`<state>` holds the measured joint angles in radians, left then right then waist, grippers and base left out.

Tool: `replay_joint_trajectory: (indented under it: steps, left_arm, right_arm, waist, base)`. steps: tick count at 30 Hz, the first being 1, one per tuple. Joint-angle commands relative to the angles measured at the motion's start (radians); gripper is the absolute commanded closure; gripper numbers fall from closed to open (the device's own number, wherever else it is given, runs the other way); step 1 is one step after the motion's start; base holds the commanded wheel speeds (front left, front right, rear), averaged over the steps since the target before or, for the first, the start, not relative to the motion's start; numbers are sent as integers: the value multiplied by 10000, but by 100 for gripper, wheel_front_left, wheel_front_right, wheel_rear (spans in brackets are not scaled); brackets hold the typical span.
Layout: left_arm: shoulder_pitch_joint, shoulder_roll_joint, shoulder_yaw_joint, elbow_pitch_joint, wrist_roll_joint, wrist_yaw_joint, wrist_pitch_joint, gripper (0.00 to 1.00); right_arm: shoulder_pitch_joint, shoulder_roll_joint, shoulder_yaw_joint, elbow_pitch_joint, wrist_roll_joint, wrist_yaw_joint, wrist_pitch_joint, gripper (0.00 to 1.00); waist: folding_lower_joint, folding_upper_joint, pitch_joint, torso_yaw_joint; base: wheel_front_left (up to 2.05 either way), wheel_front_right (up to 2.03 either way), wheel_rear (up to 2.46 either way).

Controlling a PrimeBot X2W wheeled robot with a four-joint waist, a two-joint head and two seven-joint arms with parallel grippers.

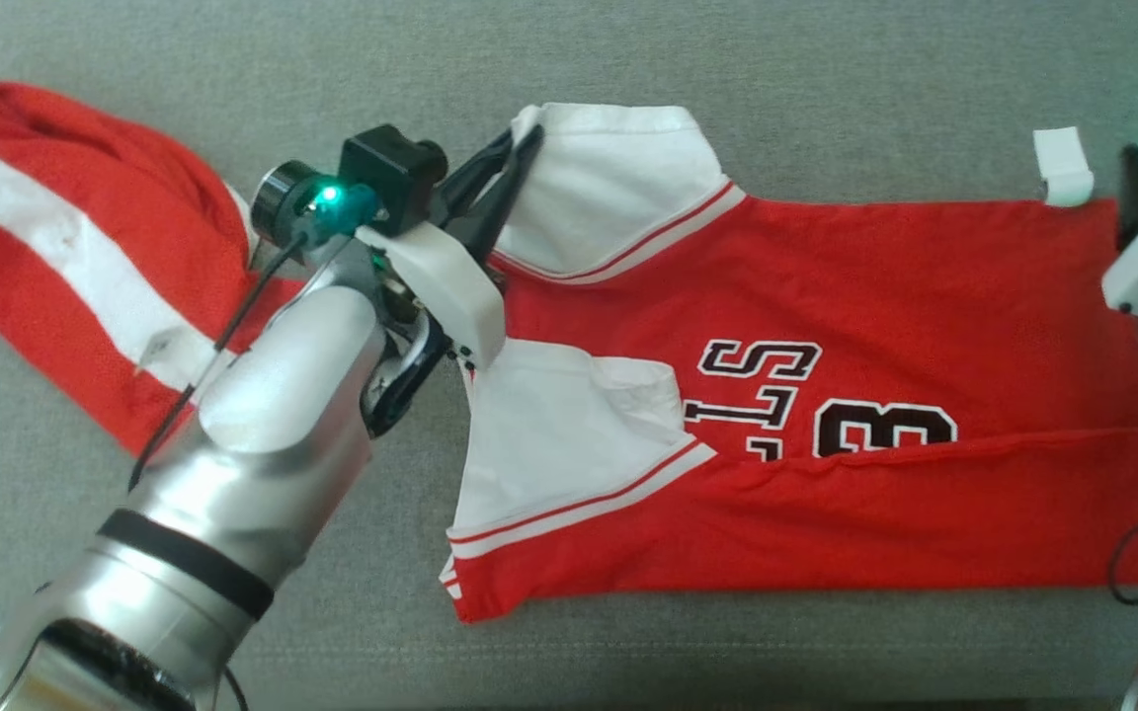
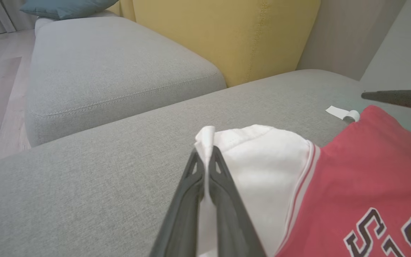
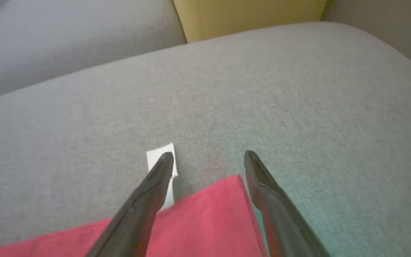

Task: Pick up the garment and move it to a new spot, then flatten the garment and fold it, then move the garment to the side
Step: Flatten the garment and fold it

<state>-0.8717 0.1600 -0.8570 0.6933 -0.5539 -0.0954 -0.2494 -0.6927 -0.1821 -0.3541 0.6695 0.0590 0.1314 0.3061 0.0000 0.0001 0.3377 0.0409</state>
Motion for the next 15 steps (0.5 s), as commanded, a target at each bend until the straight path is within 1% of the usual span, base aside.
replay_joint_trajectory:
  steps: [1,6,10,15]
  left_arm:
    - [-182,302,293,-430,41,106,-112,100]
    - [-2,394,272,-853,-15,260,-10,100]
    - [52,477,288,-1103,-79,346,88,100]
    - [8,618,367,-1330,-170,426,184,100]
  right_arm:
    - [-297,-228,17,-50,-275,-7,129,0]
    - [-609,-369,-338,647,-975,-7,486,0]
    - [-818,-321,-515,886,-1585,-7,608,0]
    - [-1094,-170,-560,1161,-1945,-7,630,0]
  waist:
    - [0,-1,62,53]
    - [0,-1,149,84]
    - [0,-1,239,23]
    - [0,-1,392,-29]
  base:
    - [0,0,0]
    - [0,0,0]
    - [0,0,0]
    - [0,0,0]
